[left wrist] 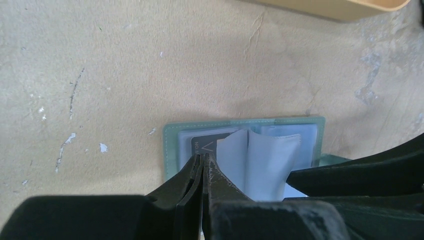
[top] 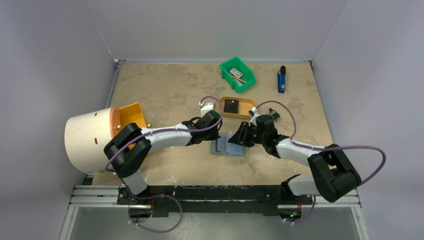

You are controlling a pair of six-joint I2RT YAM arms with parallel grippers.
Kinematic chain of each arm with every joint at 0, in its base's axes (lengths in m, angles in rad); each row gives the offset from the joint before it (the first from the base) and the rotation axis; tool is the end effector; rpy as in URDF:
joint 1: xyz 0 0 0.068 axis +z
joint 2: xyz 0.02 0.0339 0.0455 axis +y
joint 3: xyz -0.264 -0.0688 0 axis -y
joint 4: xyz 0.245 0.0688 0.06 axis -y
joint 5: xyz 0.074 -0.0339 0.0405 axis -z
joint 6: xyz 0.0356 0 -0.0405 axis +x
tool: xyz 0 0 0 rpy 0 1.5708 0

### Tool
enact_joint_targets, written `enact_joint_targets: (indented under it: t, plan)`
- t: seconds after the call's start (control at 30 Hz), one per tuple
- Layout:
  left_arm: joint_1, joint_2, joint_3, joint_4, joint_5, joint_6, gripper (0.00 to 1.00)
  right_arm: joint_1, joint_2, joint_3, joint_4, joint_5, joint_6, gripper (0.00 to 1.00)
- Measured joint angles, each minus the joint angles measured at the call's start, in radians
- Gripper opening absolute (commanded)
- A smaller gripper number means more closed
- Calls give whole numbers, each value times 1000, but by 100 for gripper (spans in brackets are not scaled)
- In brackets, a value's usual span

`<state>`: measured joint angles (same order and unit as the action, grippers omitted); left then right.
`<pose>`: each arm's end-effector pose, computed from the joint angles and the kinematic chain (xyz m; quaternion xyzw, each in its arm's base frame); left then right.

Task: Put the credit cards into the card holder
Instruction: Turn over the card slot in the card holder.

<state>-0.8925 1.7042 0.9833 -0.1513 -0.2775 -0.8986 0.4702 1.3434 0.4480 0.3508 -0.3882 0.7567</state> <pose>0.2262 -0.2651 0.1756 -0.0502 0.9304 -0.1833 0.3133 0.2185 0.1262 0.1616 0.0283 0.8596 0.4147 0.2971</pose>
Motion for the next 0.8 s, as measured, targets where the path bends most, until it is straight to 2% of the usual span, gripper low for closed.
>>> enact_joint_targets:
  t: [0.3,0.63,0.8]
  plan:
    - [0,-40,0,-31,-50,0,0,0,-30,0,-84,61,-10,41]
    - [0,-111,-6,-43,-82,1,0,0,-185,-11,-243,162,-22,42]
    - [0,-110,-6,-29,-78,1,0,8,-285,0,-270,154,-51,42]
